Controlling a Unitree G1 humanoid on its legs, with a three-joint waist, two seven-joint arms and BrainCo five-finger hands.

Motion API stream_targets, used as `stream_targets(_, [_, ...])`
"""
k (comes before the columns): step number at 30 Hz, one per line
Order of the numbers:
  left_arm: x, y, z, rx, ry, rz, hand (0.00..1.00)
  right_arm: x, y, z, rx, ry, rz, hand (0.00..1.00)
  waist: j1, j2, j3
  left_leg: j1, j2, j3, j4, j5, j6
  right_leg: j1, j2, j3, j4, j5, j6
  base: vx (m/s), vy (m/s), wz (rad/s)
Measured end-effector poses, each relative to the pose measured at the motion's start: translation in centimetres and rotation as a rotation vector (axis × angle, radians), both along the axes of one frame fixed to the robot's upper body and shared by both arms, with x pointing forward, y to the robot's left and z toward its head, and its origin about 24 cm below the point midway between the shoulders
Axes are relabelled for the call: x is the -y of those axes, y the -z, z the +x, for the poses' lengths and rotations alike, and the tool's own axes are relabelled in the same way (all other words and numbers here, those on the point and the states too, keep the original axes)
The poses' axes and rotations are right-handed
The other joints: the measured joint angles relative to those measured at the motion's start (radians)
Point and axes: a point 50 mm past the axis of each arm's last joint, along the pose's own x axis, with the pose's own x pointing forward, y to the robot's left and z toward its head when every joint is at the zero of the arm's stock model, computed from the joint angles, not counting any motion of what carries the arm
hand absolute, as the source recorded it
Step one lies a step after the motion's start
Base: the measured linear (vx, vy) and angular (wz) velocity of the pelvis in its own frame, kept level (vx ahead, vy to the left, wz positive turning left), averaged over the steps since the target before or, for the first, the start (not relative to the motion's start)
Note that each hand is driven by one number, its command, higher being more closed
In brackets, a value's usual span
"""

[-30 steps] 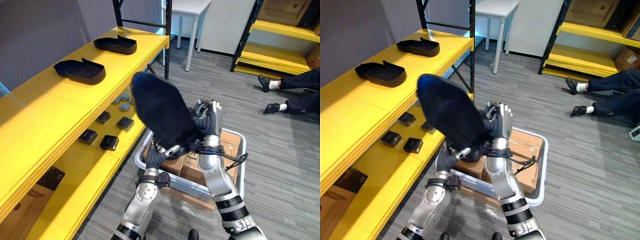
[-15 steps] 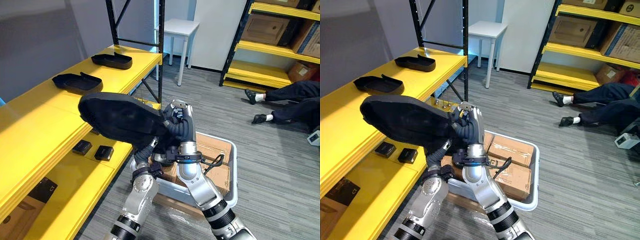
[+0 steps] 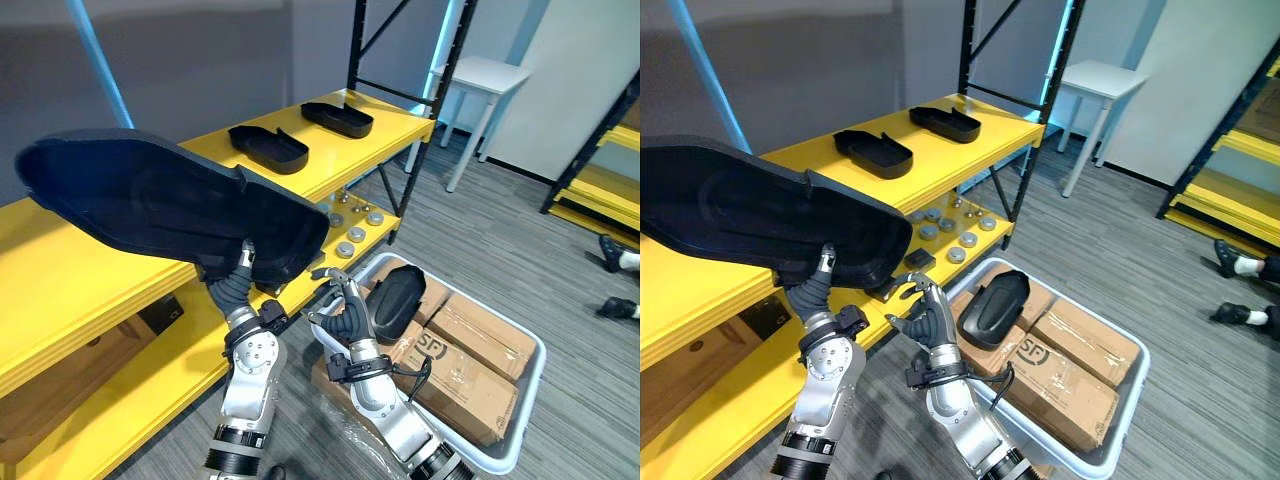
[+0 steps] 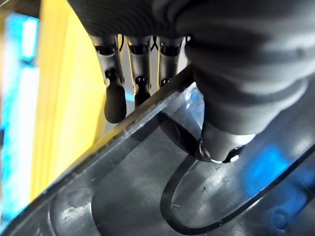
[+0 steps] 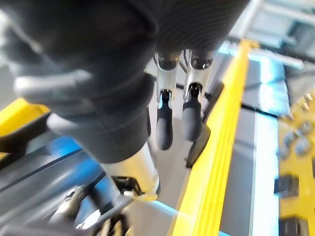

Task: Walk over and take plastic housings, then place them on the shelf

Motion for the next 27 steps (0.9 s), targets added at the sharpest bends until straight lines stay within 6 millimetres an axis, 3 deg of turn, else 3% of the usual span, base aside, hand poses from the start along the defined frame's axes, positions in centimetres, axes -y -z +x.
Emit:
stream_targets(1, [-0.5, 0.6, -0.4, -0.028, -0.016, 0.026, 1.0, 0.6, 0.0, 0.3, 0.0, 0.024, 0.003, 0.0, -0.008, 0.0, 0.0, -0.006, -0.011, 0.022, 0.001, 0.011, 0.01, 0.0, -0.014, -0.014, 0.015, -0.01, 0.006, 0.06, 0.059, 0.63])
stream_targets(3, [-1.2, 2.0, -1.4, -0.092, -0.038, 0.073, 1.0, 3.1, -0.1, 1.2, 0.003, 0.126, 0.008, 0.0, -0.015, 0.003, 0.007, -0.031, -0.012, 0.299, 0.008, -0.026, 0.123, 0.005, -0.056, -0.084, 0.038, -0.023, 0.026, 0.08, 0.13, 1.0])
stream_targets(4, [-1.9, 2.4, -1.8, -0.113, -0.061, 0.108, 1.0, 4.7, -0.5, 1.7, 0.019, 0.185, 0.008, 0.0, -0.013, 0.006, 0.018, -0.084, 0.029, 0.488, 0.08, -0.031, 0.141, 0.006, -0.073, -0.121, 0.041, -0.024, 0.029, 0.05, 0.113, 0.93])
stream_targets(5, [-2.3, 2.6, -2.0, -0.126, -0.078, 0.12, 1.0, 5.6, -0.6, 1.8, 0.026, 0.212, 0.002, 0.0, -0.008, 0.009, 0.022, -0.107, 0.049, 0.567, 0.123, -0.031, 0.141, 0.006, -0.078, -0.138, 0.044, -0.025, 0.031, 0.05, 0.089, 0.89])
stream_targets(7, [-4.9, 3.7, -3.4, -0.199, -0.176, 0.164, 1.0, 8.3, -0.7, 1.9, 0.034, 0.307, -0.007, 0.0, -0.01, -0.001, 0.031, -0.133, 0.063, 0.825, 0.204, -0.032, 0.13, 0.021, -0.116, -0.181, 0.052, -0.035, 0.056, 0.15, 0.149, 0.78])
stream_targets(8, [-5.5, 4.0, -3.8, -0.219, -0.195, 0.176, 1.0, 9.0, -0.7, 1.8, 0.036, 0.334, 0.0, 0.0, -0.011, -0.004, 0.033, -0.13, 0.055, 0.843, 0.207, -0.032, 0.131, 0.03, -0.127, -0.192, 0.05, -0.036, 0.059, 0.23, 0.176, 0.79])
stream_targets(11, [-7.7, 4.5, -6.0, -0.296, -0.267, 0.285, 1.0, 12.1, -0.3, 0.2, 0.019, 0.463, 0.018, 0.0, -0.006, -0.019, 0.041, -0.115, 0.007, 0.797, 0.228, -0.076, 0.146, 0.073, -0.188, -0.222, 0.125, -0.042, 0.078, 0.25, 0.178, 0.75])
stream_targets(13, [-8.3, 4.2, -7.1, -0.309, -0.287, 0.347, 1.0, 13.5, 0.7, -0.6, -0.024, 0.524, 0.012, 0.0, -0.001, -0.02, 0.044, -0.088, -0.003, 0.763, 0.241, -0.11, 0.15, 0.05, -0.255, -0.218, 0.33, -0.048, 0.086, 0.19, 0.187, 0.58])
stream_targets(14, [-8.6, 3.7, -7.6, -0.309, -0.291, 0.4, 1.0, 14.4, 1.3, -1.1, -0.051, 0.565, 0.021, 0.0, -0.004, -0.03, 0.05, -0.054, -0.025, 0.73, 0.236, -0.129, 0.148, 0.013, -0.321, -0.181, 0.516, -0.027, 0.063, 0.13, 0.164, 0.79])
stream_targets(15, [-8.9, 3.1, -7.7, -0.305, -0.296, 0.455, 1.0, 15.1, 1.8, -1.5, -0.078, 0.61, 0.037, 0.0, -0.012, -0.036, 0.061, -0.016, -0.05, 0.682, 0.213, -0.146, 0.155, -0.056, -0.359, -0.06, 0.691, 0.053, 0.01, 0.15, 0.155, 0.89])
stream_targets(16, [-8.9, 2.8, -7.7, -0.3, -0.292, 0.478, 1.0, 15.5, 2.1, -1.7, -0.092, 0.631, 0.043, 0.0, -0.019, -0.036, 0.063, -0.004, -0.05, 0.656, 0.204, -0.147, 0.156, -0.097, -0.35, 0.023, 0.765, 0.039, 0.025, 0.15, 0.044, 1.17])
stream_targets(17, [-9.0, 2.4, -7.6, -0.291, -0.29, 0.509, 1.0, 16.0, 2.6, -2.2, -0.116, 0.661, 0.048, 0.0, -0.039, -0.031, 0.067, 0.008, -0.051, 0.591, 0.187, -0.145, 0.16, -0.17, -0.274, 0.157, 0.855, -0.062, 0.037, 0.18, -0.02, 1.45])
stream_targets(18, [-8.9, 2.2, -7.4, -0.287, -0.283, 0.531, 1.0, 16.7, 3.1, -2.9, -0.14, 0.685, 0.042, 0.0, -0.057, -0.023, 0.074, 0.02, -0.054, 0.526, 0.174, -0.141, 0.165, -0.211, -0.184, 0.255, 0.843, -0.155, 0.029, 0.15, -0.067, 1.55])
stream_targets(20, [-8.4, 2.2, -7.1, -0.281, -0.256, 0.531, 1.0, 18.2, 3.7, -4.0, -0.168, 0.744, 0.032, 0.0, -0.077, -0.02, 0.076, 0.034, -0.075, 0.444, 0.16, -0.138, 0.166, -0.241, -0.083, 0.382, 0.692, -0.222, 0.028, 0.16, -0.081, 1.58])
stream_targets(23, [-7.5, 1.9, -6.3, -0.256, -0.196, 0.533, 1.0, 20.9, 4.0, -5.3, -0.184, 0.854, 0.081, 0.0, -0.101, -0.008, 0.086, 0.037, -0.098, 0.316, 0.164, -0.135, 0.154, -0.277, 0.004, 0.555, 0.456, -0.224, 0.018, 0.15, -0.166, 1.45])
stream_targets(24, [-7.0, 1.5, -5.7, -0.229, -0.165, 0.531, 1.0, 21.9, 4.0, -5.8, -0.183, 0.89, 0.101, 0.0, -0.112, -0.012, 0.093, 0.034, -0.105, 0.268, 0.176, -0.136, 0.128, -0.271, 0.014, 0.597, 0.347, -0.19, 0.008, 0.16, -0.29, 1.59])
stream_targets(25, [-6.7, 0.7, -5.4, -0.192, -0.143, 0.551, 1.0, 22.3, 3.9, -6.0, -0.177, 0.905, 0.129, 0.0, -0.112, -0.045, 0.104, 0.029, -0.137, 0.236, 0.2, -0.159, 0.101, -0.262, -0.017, 0.601, 0.264, -0.069, 0.013, 0.15, -0.334, 1.37])
stream_targets(26, [-6.3, 0.6, -5.2, -0.178, -0.12, 0.548, 1.0, 22.8, 3.7, -5.9, -0.171, 0.906, 0.126, 0.0, -0.111, -0.03, 0.12, 0.03, -0.131, 0.22, 0.217, -0.174, 0.084, -0.252, -0.016, 0.574, 0.28, -0.056, 0.035, 0.13, -0.28, 0.97])
stream_targets(27, [-5.8, 0.5, -5.1, -0.163, -0.088, 0.544, 1.0, 23.2, 3.4, -5.9, -0.162, 0.897, 0.133, 0.0, -0.108, -0.002, 0.115, 0.009, -0.093, 0.225, 0.231, -0.18, 0.076, -0.236, 0.002, 0.542, 0.235, -0.047, 0.021, 0.16, -0.226, 0.55])
